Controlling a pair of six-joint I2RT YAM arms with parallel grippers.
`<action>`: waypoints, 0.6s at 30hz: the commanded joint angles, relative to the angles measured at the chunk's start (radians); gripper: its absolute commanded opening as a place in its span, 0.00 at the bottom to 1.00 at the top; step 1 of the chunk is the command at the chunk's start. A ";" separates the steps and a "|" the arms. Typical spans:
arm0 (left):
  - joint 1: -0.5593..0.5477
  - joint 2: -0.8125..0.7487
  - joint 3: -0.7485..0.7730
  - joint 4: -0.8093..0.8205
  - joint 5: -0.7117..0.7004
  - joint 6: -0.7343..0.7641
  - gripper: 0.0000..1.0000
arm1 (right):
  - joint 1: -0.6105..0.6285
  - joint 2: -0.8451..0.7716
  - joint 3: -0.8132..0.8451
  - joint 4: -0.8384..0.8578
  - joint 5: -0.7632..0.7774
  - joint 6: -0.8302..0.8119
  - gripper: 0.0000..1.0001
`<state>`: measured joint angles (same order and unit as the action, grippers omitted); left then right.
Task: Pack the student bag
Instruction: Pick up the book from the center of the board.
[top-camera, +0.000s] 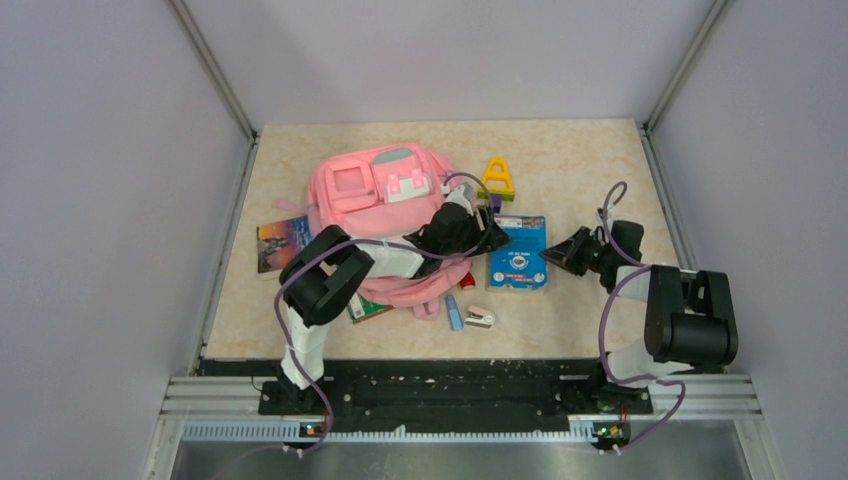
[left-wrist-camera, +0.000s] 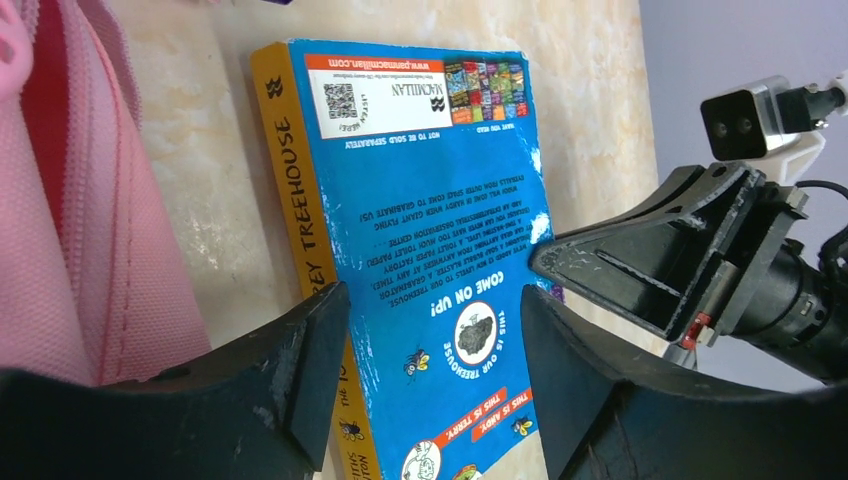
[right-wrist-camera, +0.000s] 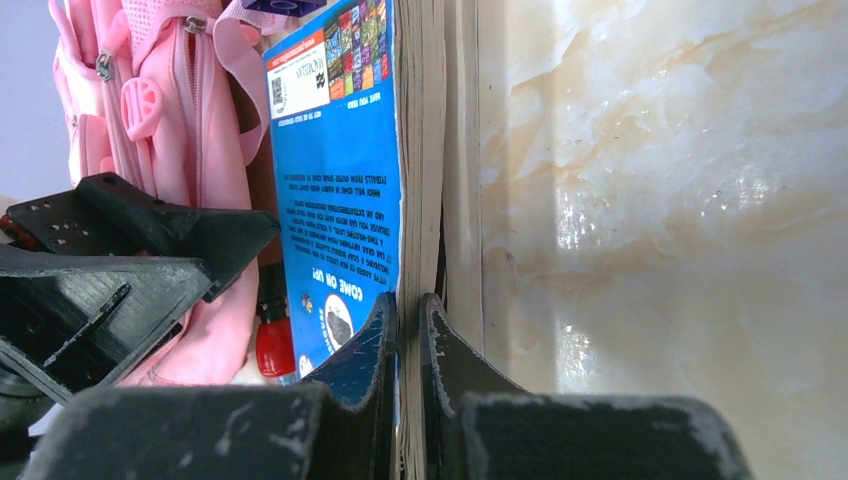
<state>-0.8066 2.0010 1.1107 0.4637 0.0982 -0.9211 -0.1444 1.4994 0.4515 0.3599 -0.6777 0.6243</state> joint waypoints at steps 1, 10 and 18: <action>-0.039 0.003 -0.043 -0.219 -0.128 -0.004 0.69 | 0.007 -0.002 0.012 0.031 0.013 -0.011 0.00; -0.068 -0.001 -0.031 -0.249 -0.171 -0.019 0.72 | 0.006 -0.005 0.020 -0.011 0.102 -0.028 0.00; -0.079 0.048 -0.011 -0.186 -0.058 -0.079 0.71 | 0.006 0.001 0.018 -0.011 0.112 -0.032 0.00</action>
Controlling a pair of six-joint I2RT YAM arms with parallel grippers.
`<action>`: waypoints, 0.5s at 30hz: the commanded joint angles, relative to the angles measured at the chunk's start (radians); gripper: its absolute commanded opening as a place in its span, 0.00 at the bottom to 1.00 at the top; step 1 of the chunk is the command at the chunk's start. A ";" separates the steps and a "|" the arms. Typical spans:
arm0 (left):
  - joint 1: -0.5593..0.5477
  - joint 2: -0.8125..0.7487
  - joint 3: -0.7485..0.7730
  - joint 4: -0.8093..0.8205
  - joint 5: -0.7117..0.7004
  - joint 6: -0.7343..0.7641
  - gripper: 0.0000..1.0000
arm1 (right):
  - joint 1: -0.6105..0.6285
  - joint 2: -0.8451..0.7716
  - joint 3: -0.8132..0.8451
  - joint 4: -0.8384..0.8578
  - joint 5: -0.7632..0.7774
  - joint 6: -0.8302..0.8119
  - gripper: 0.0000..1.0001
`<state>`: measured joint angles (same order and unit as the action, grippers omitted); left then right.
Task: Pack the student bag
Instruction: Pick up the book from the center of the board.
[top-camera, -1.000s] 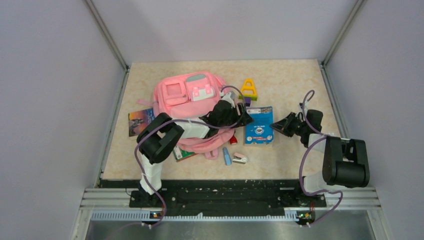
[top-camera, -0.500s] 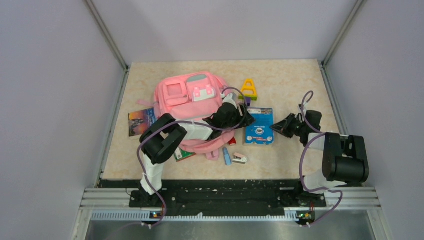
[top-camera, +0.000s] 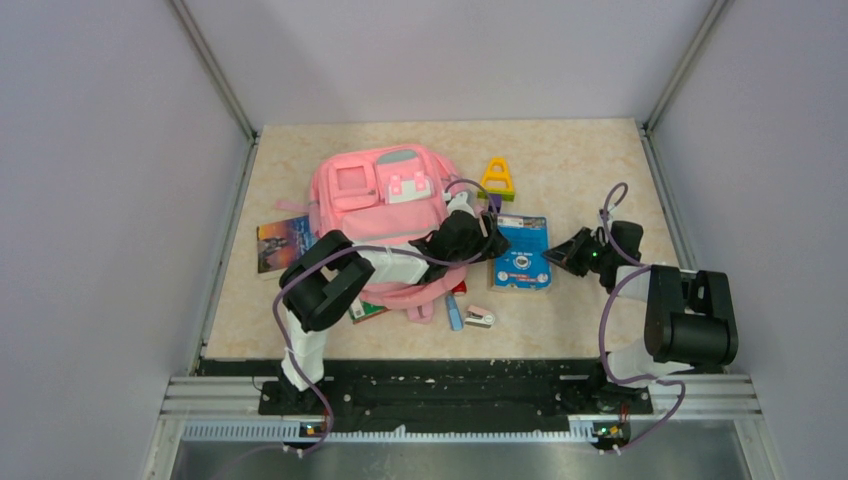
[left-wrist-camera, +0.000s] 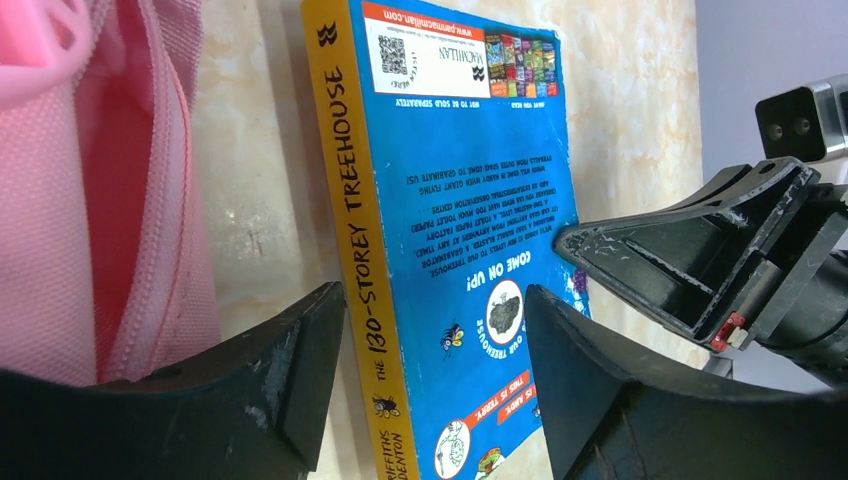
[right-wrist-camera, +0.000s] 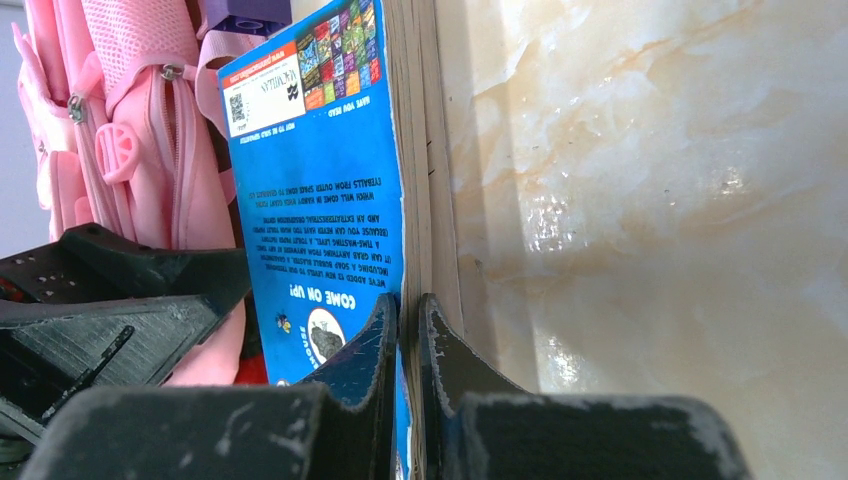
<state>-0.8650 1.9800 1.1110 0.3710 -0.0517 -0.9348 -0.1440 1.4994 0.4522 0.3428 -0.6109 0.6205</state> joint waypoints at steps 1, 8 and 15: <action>-0.024 0.076 -0.005 -0.093 0.099 -0.069 0.71 | 0.006 0.001 0.017 0.007 0.045 -0.028 0.00; -0.038 0.121 0.013 -0.072 0.133 -0.103 0.71 | 0.006 -0.003 0.017 0.007 0.043 -0.027 0.00; -0.045 0.122 0.020 -0.054 0.137 -0.107 0.64 | 0.006 0.001 0.017 0.014 0.036 -0.024 0.00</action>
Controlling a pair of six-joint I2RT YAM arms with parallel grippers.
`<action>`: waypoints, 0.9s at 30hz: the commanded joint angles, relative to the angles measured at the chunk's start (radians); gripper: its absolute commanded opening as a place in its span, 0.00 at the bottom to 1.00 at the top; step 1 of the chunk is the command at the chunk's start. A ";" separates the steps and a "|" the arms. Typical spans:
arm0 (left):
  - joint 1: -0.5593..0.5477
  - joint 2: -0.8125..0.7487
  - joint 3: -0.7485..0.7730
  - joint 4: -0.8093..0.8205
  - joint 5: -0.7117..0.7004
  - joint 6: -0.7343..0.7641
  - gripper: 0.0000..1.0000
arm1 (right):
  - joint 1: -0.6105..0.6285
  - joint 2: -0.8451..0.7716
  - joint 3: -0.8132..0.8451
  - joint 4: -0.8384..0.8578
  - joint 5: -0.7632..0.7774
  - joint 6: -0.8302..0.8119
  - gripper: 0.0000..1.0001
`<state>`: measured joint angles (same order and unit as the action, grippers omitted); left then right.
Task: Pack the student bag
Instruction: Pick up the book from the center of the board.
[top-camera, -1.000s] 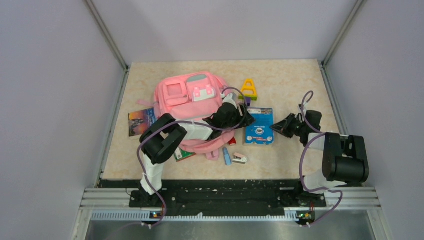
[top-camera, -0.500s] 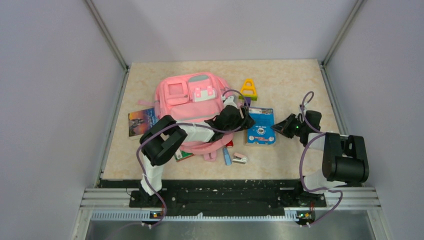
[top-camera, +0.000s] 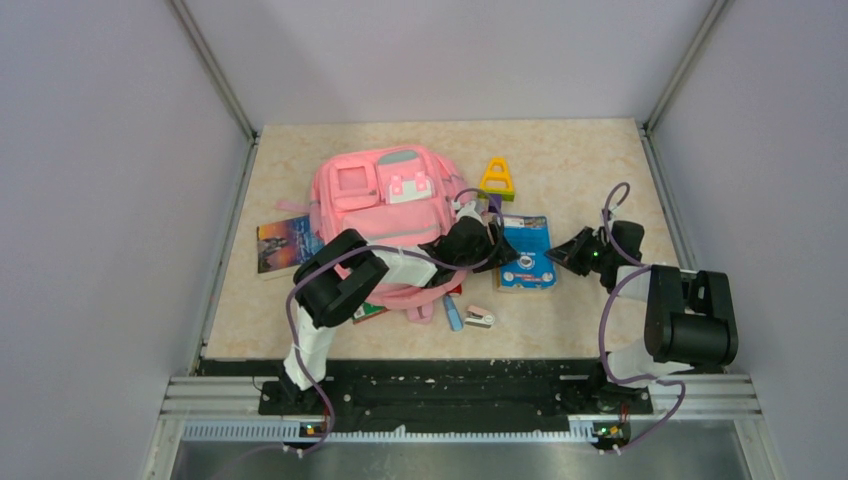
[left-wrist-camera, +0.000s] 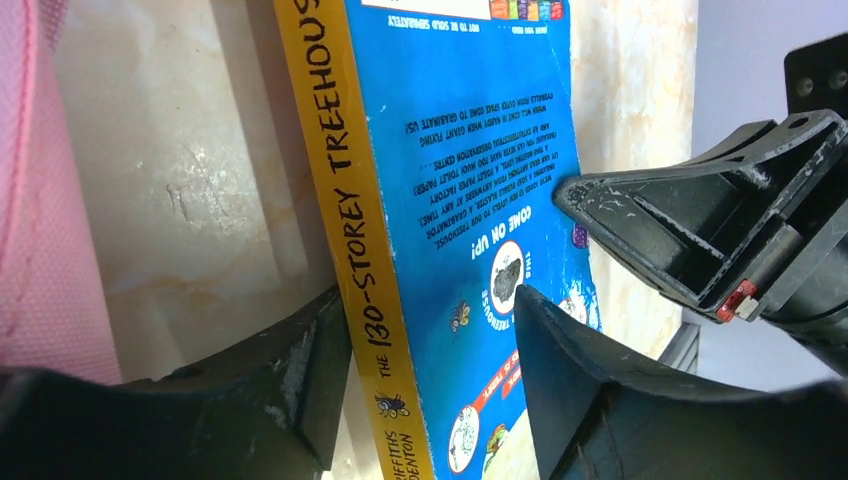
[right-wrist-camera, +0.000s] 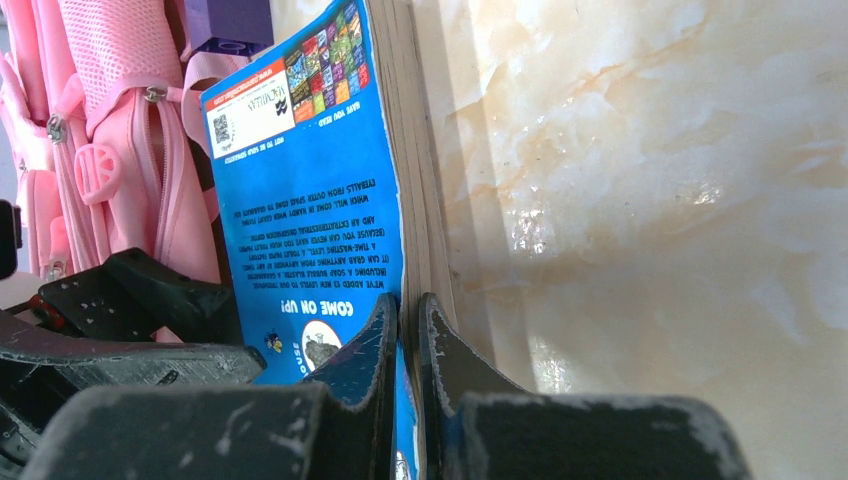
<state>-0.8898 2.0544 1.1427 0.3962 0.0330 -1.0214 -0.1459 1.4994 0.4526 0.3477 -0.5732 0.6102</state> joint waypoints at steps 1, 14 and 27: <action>-0.020 0.043 -0.018 -0.069 0.052 -0.022 0.57 | 0.007 0.001 0.017 0.009 -0.002 -0.014 0.00; -0.021 -0.216 -0.121 0.100 0.077 0.144 0.00 | 0.007 -0.150 0.040 -0.076 -0.008 -0.022 0.60; 0.032 -0.649 -0.225 0.181 0.239 0.331 0.00 | -0.015 -0.512 -0.013 0.136 -0.370 0.108 0.98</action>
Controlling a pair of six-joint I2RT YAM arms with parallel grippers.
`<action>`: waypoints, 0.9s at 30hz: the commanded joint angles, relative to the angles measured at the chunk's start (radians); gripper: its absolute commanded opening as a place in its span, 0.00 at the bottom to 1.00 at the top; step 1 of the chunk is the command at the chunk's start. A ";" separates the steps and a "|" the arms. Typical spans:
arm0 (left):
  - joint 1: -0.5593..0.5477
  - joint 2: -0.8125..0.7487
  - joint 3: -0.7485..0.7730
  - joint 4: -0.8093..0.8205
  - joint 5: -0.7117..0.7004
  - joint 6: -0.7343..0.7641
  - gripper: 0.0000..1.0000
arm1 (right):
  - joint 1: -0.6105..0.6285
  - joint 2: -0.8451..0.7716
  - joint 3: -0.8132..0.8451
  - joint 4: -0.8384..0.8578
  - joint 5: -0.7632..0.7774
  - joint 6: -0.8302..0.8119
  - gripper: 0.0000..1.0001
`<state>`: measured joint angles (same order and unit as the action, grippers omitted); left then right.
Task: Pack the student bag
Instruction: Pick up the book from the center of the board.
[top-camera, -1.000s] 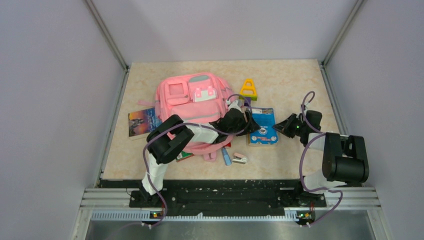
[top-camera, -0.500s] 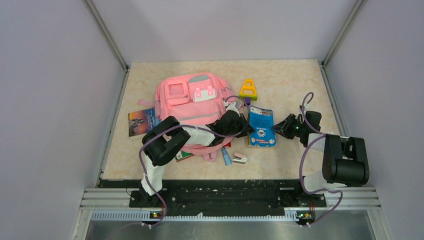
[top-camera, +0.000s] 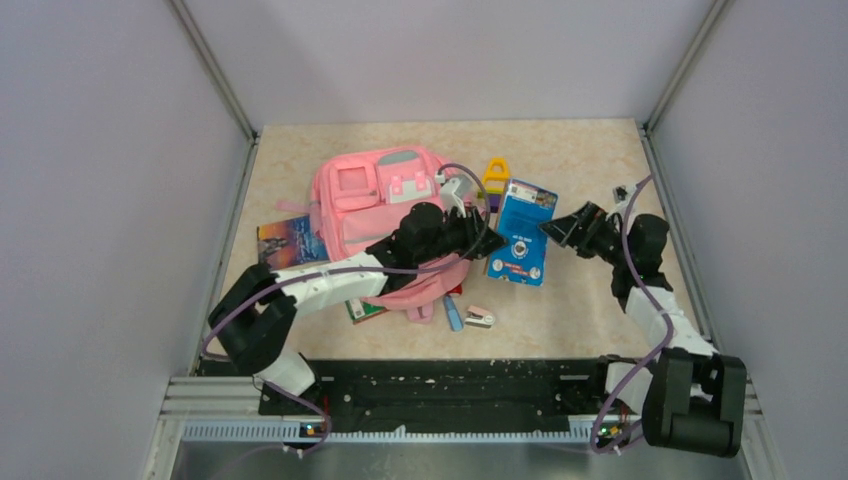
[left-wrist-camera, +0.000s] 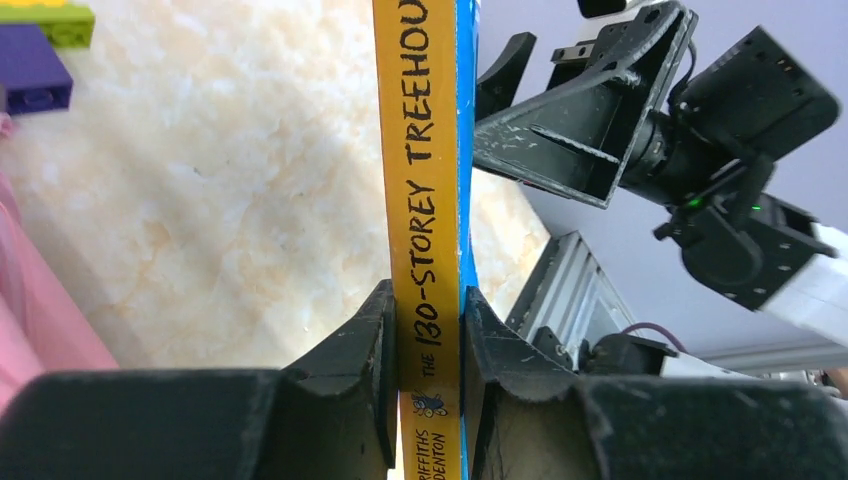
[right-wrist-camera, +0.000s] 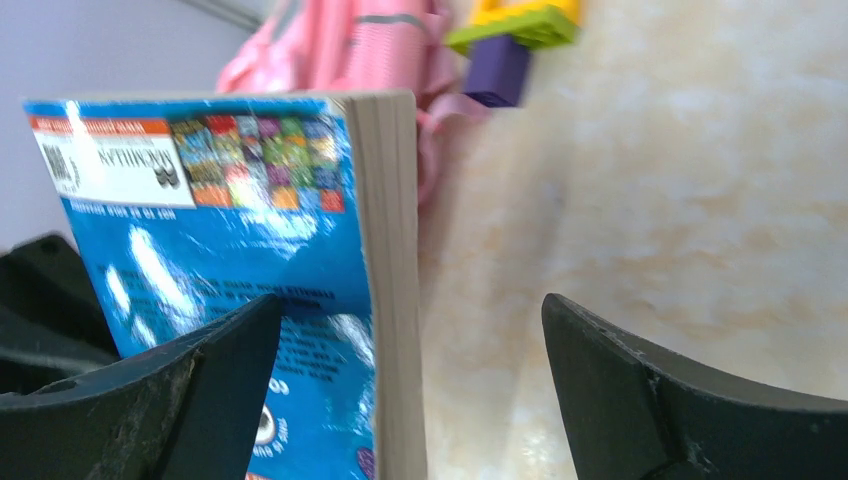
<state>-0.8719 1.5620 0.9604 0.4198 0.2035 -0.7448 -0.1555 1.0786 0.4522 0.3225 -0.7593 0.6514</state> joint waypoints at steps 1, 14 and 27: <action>0.022 -0.186 -0.058 0.166 0.079 0.046 0.00 | -0.004 -0.116 -0.023 0.221 -0.222 0.102 0.98; 0.042 -0.401 -0.098 0.186 0.336 0.096 0.00 | 0.194 -0.156 0.030 0.616 -0.387 0.342 0.99; 0.045 -0.518 -0.144 0.142 0.290 0.150 0.00 | 0.286 -0.119 0.054 0.896 -0.375 0.551 0.20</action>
<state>-0.8268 1.1244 0.8150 0.4656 0.5034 -0.6224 0.1284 0.9554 0.4610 1.0958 -1.1507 1.1576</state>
